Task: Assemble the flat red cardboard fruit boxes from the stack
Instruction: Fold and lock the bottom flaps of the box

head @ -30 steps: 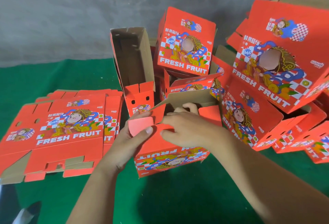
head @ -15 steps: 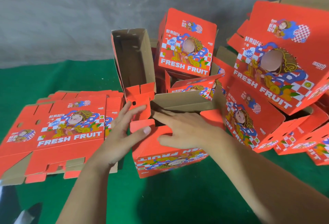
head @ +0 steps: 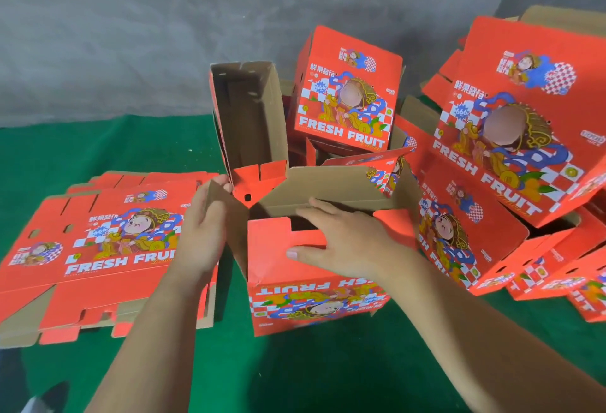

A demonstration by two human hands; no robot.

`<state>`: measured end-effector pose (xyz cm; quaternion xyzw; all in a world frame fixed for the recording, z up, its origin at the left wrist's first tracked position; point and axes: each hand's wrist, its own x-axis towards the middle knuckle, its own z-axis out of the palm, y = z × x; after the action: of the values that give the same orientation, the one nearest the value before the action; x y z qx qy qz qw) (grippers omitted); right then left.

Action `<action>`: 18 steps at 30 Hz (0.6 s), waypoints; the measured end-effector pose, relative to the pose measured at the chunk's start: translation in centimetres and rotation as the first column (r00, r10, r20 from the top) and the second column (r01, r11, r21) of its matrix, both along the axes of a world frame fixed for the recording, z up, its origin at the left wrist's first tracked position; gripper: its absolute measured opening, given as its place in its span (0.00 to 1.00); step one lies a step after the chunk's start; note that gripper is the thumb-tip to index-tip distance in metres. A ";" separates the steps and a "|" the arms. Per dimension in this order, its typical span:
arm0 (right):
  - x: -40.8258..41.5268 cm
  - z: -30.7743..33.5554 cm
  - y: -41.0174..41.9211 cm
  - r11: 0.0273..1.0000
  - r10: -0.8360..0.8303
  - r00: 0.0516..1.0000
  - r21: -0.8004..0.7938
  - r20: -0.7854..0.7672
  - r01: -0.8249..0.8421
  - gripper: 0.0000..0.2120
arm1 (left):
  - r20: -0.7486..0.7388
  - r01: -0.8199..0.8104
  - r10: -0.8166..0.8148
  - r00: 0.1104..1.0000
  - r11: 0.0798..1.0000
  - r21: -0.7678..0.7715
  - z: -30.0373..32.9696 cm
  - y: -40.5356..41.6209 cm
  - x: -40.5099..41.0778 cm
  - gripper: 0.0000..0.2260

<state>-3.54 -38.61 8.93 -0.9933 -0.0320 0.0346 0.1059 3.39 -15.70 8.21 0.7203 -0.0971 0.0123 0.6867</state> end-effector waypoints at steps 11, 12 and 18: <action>0.0 -3.2 0.8 0.964 -0.266 0.964 0.032 0.015 0.265 0.58 | 0.107 0.178 -0.235 0.966 0.907 0.383 -2.2 0.2 -1.0 0.36; 0.0 -3.3 0.8 0.959 -0.279 0.960 0.059 -0.004 0.279 0.58 | 0.100 0.189 -0.248 0.964 0.897 0.401 -2.2 0.1 -1.1 0.36; 0.3 -3.2 0.6 0.959 -0.270 0.960 0.064 -0.076 0.275 0.51 | 0.198 0.049 -0.281 0.939 0.679 0.733 -3.7 -1.6 -2.1 0.22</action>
<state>-3.21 -37.97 5.72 -0.9819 0.1075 0.0514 0.1471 1.25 -17.30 4.48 0.9085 -0.2605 0.0176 0.3264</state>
